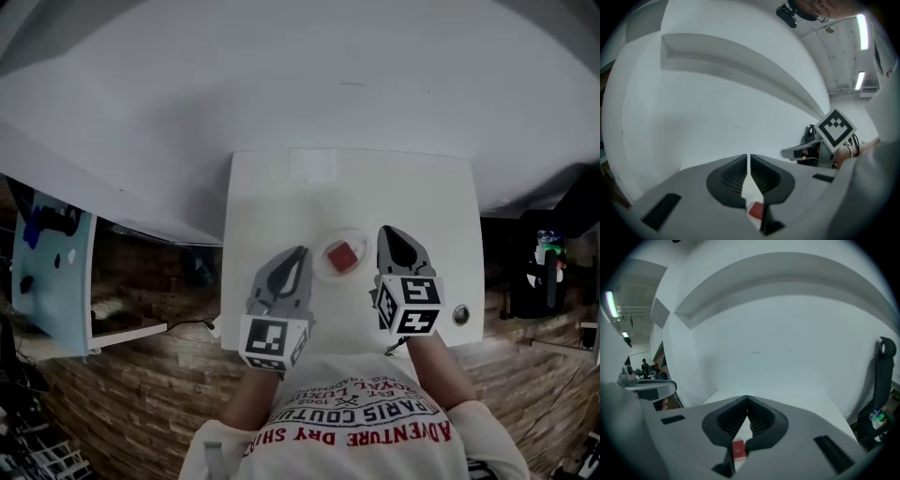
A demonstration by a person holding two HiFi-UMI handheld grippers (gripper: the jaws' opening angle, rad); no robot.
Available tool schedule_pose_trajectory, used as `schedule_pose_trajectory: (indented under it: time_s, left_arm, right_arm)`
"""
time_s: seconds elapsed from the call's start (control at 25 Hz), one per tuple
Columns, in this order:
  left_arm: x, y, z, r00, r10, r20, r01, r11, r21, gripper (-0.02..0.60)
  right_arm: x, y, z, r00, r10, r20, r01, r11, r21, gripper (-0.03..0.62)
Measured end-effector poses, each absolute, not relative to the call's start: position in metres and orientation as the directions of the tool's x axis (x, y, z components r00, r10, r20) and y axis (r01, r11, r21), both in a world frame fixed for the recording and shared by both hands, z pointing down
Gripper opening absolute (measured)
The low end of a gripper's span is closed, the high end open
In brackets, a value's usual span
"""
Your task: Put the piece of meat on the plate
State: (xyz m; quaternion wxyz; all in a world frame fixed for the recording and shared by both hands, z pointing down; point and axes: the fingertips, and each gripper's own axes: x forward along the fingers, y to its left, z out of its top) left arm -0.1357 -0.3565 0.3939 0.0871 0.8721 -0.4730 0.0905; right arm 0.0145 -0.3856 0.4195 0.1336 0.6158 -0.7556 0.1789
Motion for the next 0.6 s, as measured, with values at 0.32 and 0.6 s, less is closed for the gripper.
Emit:
schedule_pose_trajectory:
  time_s: [0.32, 0.6]
  left_arm:
    - [-0.118, -0.357, 0.33, 0.557, -0.824, 0.101, -0.824, -0.564, -0.05, 0.023]
    - [-0.112, -0.357, 0.288, 0.563, -0.826, -0.007, -0.824, -0.561, -0.078, 0.023]
  right_arm:
    - [0.017, -0.363, 0.356, -0.273, -0.939, 0.211, -0.962, 0.262, -0.079, 0.012]
    - [0.007, -0.341, 0.296, -0.312, -0.95, 0.002, -0.948, 0.311, 0.071, 0.012]
